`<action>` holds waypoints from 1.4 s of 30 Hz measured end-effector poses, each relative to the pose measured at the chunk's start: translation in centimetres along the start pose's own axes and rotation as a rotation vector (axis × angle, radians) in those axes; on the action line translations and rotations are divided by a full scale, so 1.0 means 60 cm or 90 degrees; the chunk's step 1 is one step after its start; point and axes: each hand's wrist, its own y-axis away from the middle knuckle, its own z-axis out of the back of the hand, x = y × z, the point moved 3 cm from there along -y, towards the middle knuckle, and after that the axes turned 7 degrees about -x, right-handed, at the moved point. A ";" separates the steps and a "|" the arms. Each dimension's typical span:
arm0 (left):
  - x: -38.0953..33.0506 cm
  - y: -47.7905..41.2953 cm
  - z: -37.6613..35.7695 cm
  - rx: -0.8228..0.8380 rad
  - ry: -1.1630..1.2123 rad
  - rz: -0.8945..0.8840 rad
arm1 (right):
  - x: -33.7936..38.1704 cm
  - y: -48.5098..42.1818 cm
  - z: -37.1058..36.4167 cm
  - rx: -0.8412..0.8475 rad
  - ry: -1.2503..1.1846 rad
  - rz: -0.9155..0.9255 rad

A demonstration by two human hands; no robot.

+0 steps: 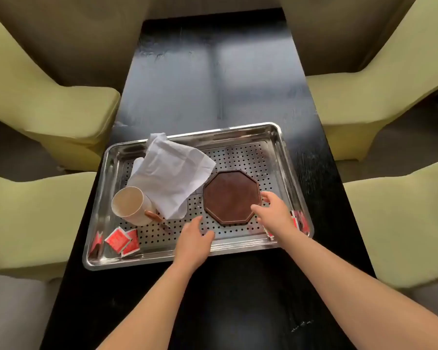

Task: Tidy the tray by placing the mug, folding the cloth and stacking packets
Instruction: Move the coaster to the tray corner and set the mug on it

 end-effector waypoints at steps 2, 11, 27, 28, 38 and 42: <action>-0.013 -0.017 -0.005 0.004 0.091 0.055 | -0.001 -0.017 0.007 -0.013 -0.019 -0.032; -0.042 -0.079 -0.024 -0.001 0.340 0.219 | -0.004 -0.057 -0.003 -0.011 0.048 -0.055; -0.093 -0.132 -0.057 0.059 0.417 0.193 | 0.028 -0.123 0.004 -0.060 0.073 -0.076; -0.099 -0.138 -0.057 0.063 0.415 0.190 | 0.032 -0.132 0.006 -0.061 0.072 -0.078; -0.143 -0.195 -0.068 0.050 0.426 0.158 | 0.058 -0.192 0.022 -0.089 0.049 -0.069; -0.147 -0.210 -0.065 0.022 0.439 0.153 | 0.056 -0.200 0.017 -0.078 0.034 -0.066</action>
